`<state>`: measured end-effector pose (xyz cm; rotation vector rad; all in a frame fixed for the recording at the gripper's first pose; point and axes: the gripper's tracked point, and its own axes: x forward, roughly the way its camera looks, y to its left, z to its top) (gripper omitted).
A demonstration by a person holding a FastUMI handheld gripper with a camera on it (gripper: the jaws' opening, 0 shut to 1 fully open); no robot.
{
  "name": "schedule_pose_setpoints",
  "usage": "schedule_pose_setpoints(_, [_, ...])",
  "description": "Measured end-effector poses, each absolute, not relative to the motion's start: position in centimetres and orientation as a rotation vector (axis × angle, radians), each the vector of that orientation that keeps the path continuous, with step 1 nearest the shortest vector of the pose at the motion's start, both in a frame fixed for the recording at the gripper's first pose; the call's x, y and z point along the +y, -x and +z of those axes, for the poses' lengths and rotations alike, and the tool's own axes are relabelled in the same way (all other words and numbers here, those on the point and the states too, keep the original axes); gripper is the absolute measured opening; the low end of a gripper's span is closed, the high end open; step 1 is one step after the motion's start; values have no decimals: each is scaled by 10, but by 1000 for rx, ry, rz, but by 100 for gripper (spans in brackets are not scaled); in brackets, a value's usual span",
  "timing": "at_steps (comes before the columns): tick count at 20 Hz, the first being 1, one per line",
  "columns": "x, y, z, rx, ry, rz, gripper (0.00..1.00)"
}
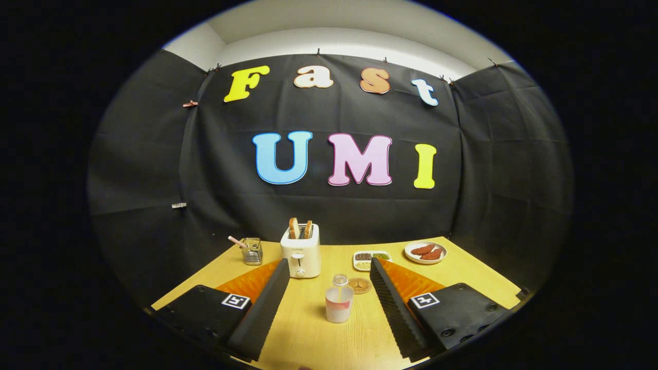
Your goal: Take the bottle from table, then pour the juice into the cup, finally place the bottle on the coaster
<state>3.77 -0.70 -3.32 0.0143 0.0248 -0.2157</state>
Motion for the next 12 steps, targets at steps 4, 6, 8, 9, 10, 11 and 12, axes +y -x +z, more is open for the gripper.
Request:
schedule_pose_setpoints(4, [-9,-42,-37,9,21,-262,97])
schedule_pose_setpoints(6, [-6,-48,-48,20,28,-263,97])
schedule_pose_setpoints(8, [-4,-58,-57,31,19,-267,97])
schedule_pose_setpoints(9, [-3,-65,-64,40,11,-271,97])
schedule_pose_setpoints(10, [-3,-70,-72,56,5,-276,97])
schedule_pose_setpoints(11, [-5,-75,-80,80,8,-285,97])
schedule_pose_setpoints(12, [-9,-81,-88,100,19,-300,97])
